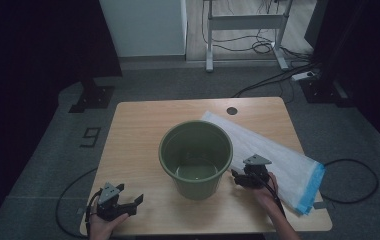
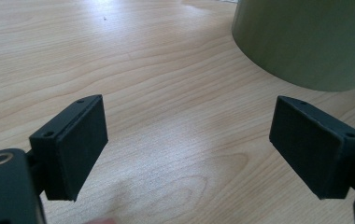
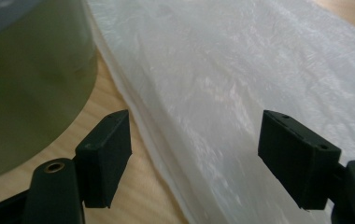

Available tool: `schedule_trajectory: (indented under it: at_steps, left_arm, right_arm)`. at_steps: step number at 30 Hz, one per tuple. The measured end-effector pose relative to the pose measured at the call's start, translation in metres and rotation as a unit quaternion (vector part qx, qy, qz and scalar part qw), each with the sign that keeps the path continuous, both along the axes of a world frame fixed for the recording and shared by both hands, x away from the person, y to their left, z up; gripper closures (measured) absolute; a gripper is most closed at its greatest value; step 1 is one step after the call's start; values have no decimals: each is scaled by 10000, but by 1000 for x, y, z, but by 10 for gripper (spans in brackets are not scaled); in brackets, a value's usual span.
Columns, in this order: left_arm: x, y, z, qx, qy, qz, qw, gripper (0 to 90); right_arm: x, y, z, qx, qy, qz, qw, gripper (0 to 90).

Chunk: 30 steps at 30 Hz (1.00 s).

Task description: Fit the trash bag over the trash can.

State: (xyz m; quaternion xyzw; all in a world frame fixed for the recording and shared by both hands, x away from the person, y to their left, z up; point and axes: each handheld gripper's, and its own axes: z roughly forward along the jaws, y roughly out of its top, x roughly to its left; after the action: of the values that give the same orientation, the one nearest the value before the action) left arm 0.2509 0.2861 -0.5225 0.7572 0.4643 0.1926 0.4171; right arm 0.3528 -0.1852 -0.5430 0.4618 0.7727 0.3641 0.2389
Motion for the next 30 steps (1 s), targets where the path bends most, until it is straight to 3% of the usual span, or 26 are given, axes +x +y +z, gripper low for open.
schedule_trajectory:
  at_steps: [3,13,17,18,20,22,24,25,28,30]
  left_arm:
    - [0,2,0,-44,-7,40,10000,112]
    - [0,1,-2,13,39,37,10000,111]
    - [1,1,-3,30,57,41,10000,112]
    - [1,1,-4,30,63,42,10000,112]
    - [1,1,-4,37,67,41,10000,112]
    - [1,1,-4,36,68,44,10000,112]
    - [0,1,-4,22,63,56,10000,112]
    - [0,2,-3,10,61,61,10000,112]
    - [0,3,-4,8,65,69,10000,112]
    - [1,4,-4,13,75,80,9999,112]
  right_arm:
    - [5,2,-3,107,84,-85,9999,246]
    - [9,2,-10,-15,243,-141,9996,288]
    - [9,1,-10,21,243,-155,9996,346]
    - [8,1,-9,1,204,-148,9997,433]
    - [8,1,-9,11,184,-137,9997,475]
    - [8,-1,-9,97,176,-155,9997,612]
    - [9,-1,-9,98,177,-176,9996,653]
    - [10,-1,-8,82,214,-192,9996,741]
    - [11,-2,-7,77,230,-269,9993,837]
    - [11,-6,-8,279,196,-342,9988,878]
